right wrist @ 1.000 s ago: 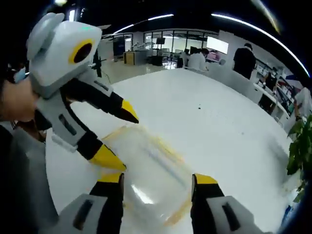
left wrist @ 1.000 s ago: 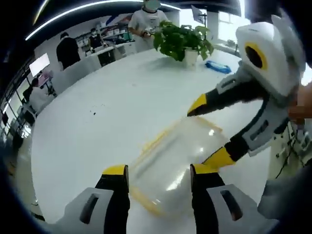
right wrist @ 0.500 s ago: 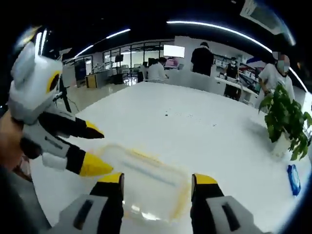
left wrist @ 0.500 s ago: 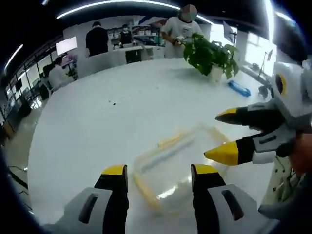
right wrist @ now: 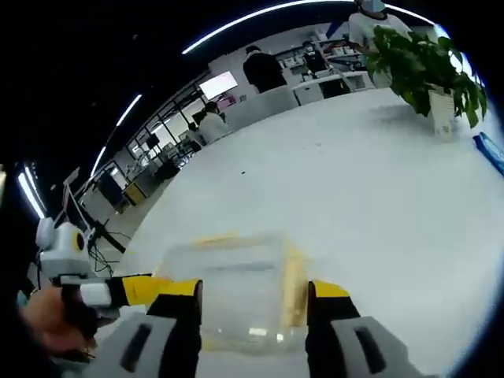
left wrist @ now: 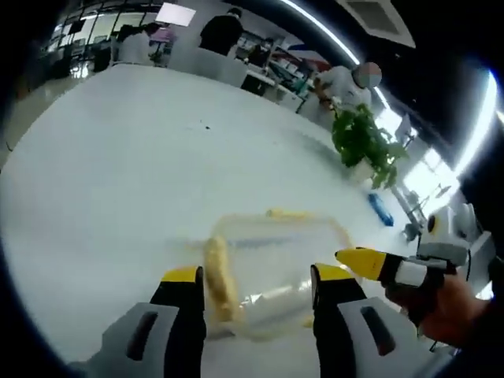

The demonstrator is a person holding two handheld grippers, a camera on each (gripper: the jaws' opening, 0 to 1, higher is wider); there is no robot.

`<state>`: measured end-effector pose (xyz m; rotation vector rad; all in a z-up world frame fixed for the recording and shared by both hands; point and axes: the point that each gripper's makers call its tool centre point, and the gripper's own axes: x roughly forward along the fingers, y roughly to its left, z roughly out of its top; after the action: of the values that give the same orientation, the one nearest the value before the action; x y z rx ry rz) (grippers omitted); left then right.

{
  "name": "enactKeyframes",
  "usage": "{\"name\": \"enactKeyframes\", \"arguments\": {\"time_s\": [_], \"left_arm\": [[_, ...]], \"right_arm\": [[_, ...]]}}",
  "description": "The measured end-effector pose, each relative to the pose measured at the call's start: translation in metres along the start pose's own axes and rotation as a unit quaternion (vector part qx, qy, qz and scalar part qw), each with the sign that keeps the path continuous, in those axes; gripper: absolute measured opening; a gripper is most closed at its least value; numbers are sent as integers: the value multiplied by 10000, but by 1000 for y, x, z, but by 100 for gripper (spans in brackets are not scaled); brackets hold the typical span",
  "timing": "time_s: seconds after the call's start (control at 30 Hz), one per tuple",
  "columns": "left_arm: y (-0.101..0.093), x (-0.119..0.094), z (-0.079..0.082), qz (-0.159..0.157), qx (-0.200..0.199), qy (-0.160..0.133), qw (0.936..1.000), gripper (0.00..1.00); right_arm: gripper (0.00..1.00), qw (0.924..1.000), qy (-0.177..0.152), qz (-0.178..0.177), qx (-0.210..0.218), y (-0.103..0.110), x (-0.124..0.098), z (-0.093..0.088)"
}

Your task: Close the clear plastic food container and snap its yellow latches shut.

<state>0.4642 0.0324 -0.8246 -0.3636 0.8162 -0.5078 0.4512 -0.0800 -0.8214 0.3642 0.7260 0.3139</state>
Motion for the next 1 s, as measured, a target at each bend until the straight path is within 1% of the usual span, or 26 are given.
{"name": "enactKeyframes", "arguments": {"time_s": [0.07, 0.1, 0.13, 0.17, 0.2, 0.3, 0.33, 0.37, 0.4, 0.43, 0.47, 0.73, 1.0], "left_arm": [[-4, 1, -2, 51, 120, 37, 9999, 53], [-5, 2, -4, 104, 277, 101, 9995, 54], [-2, 3, -5, 192, 414, 160, 9988, 53], [-5, 4, -3, 139, 305, 90, 9994, 53], [-3, 4, -3, 156, 267, 86, 9995, 53], [-4, 6, -2, 140, 234, 48, 9996, 51], [-4, 6, -2, 150, 210, 32, 9997, 50], [-4, 6, -2, 167, 150, -13, 9997, 49], [9, 1, -14, 617, -307, 219, 9974, 47], [-2, 8, -4, 294, 52, -128, 9995, 47], [-3, 9, -3, 269, -28, -107, 9996, 47], [0, 10, 1, 221, -1, -175, 9996, 48], [11, 23, 25, 274, -56, -211, 9994, 48]], "right_arm": [[47, 9998, 89, -88, -163, -2, 1, -3], [47, 9997, 48, -74, -245, -2, 2, -2], [48, 9998, 52, -79, -169, -1, 2, -3], [47, 9997, 18, -76, -219, 0, 3, -3], [47, 9996, -15, -80, -258, -1, 3, -2], [46, 9997, -79, -79, -226, -1, 3, -3], [45, 9998, -116, -92, -117, -1, 3, -2], [42, 9999, -127, 3, 11, 2, 5, -3], [41, 9998, 81, -91, -141, -3, -1, -21], [41, 9999, -59, -160, 13, -2, 1, -17], [41, 9999, 10, -161, 43, -4, 3, -16], [42, 9999, -14, -161, 39, -3, 13, -5], [42, 10000, 5, -84, 5, -2, 40, 21]]}}
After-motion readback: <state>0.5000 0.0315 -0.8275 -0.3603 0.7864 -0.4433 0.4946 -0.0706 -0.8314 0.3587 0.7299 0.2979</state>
